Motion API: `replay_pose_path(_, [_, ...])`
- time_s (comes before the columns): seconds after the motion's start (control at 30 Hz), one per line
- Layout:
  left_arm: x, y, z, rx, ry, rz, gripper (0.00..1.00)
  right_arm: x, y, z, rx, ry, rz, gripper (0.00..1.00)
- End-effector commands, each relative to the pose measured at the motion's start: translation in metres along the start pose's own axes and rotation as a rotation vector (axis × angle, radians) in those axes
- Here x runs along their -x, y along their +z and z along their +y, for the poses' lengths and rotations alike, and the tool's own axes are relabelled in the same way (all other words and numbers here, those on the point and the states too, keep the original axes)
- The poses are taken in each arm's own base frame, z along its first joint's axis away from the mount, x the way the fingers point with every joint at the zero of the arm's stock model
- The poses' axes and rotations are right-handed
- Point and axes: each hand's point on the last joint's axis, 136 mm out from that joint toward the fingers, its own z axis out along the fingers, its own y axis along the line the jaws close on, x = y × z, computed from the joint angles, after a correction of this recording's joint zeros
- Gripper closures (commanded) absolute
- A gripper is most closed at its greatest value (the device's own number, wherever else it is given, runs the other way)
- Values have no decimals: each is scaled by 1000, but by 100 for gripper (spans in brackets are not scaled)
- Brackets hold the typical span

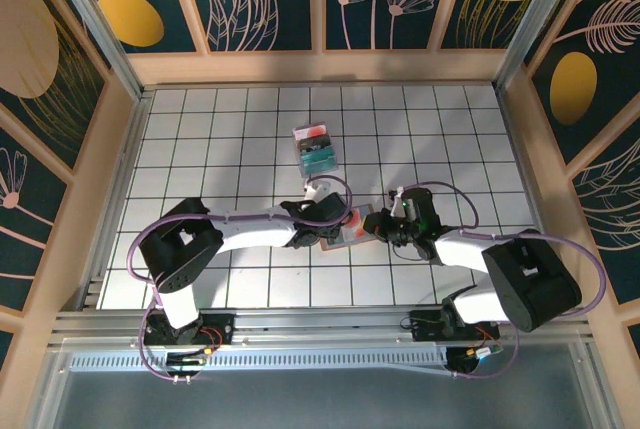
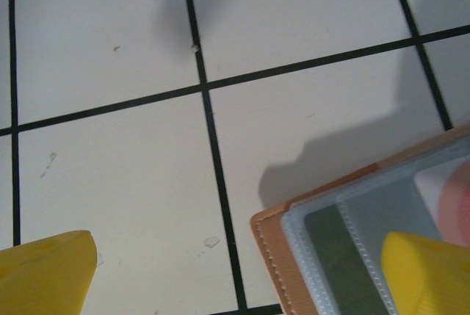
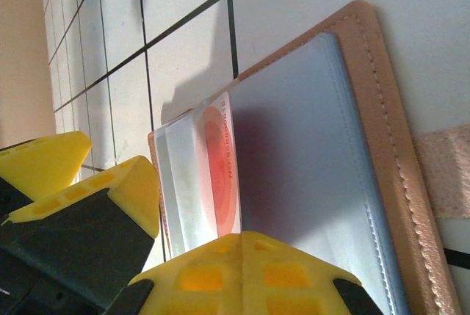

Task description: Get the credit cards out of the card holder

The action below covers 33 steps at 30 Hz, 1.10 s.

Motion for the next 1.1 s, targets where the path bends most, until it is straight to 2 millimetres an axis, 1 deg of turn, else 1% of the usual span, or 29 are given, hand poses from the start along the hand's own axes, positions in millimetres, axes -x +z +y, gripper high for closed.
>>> replay_pose_path(0.0, [-1, 4, -3, 0, 49, 17, 1, 9, -2, 5, -4, -12, -31, 100])
replay_pose_path(0.1, [-7, 8, -3, 1, 64, 32, 1, 9, -1, 8, 5, -15, -28, 100])
replay_pose_path(0.17, [-18, 13, -3, -5, 81, 62, 1, 9, 0, 10, 10, -15, -23, 100])
replay_pose_path(0.37, [-51, 28, 8, 17, 110, 137, 1, 7, 2, 17, 51, -16, -12, 100])
replay_pose_path(0.43, [-58, 30, 10, 23, 120, 155, 1, 7, 3, 22, 84, -19, -5, 94])
replay_pose_path(0.5, [-62, 32, 10, 27, 124, 166, 1, 5, 3, 29, 124, -21, 5, 90])
replay_pose_path(0.63, [-62, 32, 10, 27, 121, 167, 1, 4, 5, 38, 183, -22, 18, 84])
replay_pose_path(0.77, [-63, 33, 11, 32, 122, 168, 1, 3, 8, 37, 179, -24, 26, 80])
replay_pose_path(0.87, [-64, 33, 11, 30, 123, 173, 1, 4, 11, 34, 152, -30, 27, 80])
replay_pose_path(0.97, [-64, 33, 12, 34, 120, 172, 1, 5, 14, 30, 125, -36, 27, 83])
replay_pose_path(1.07, [-61, 32, 12, 36, 112, 164, 1, 7, 15, 28, 100, -42, 25, 95])
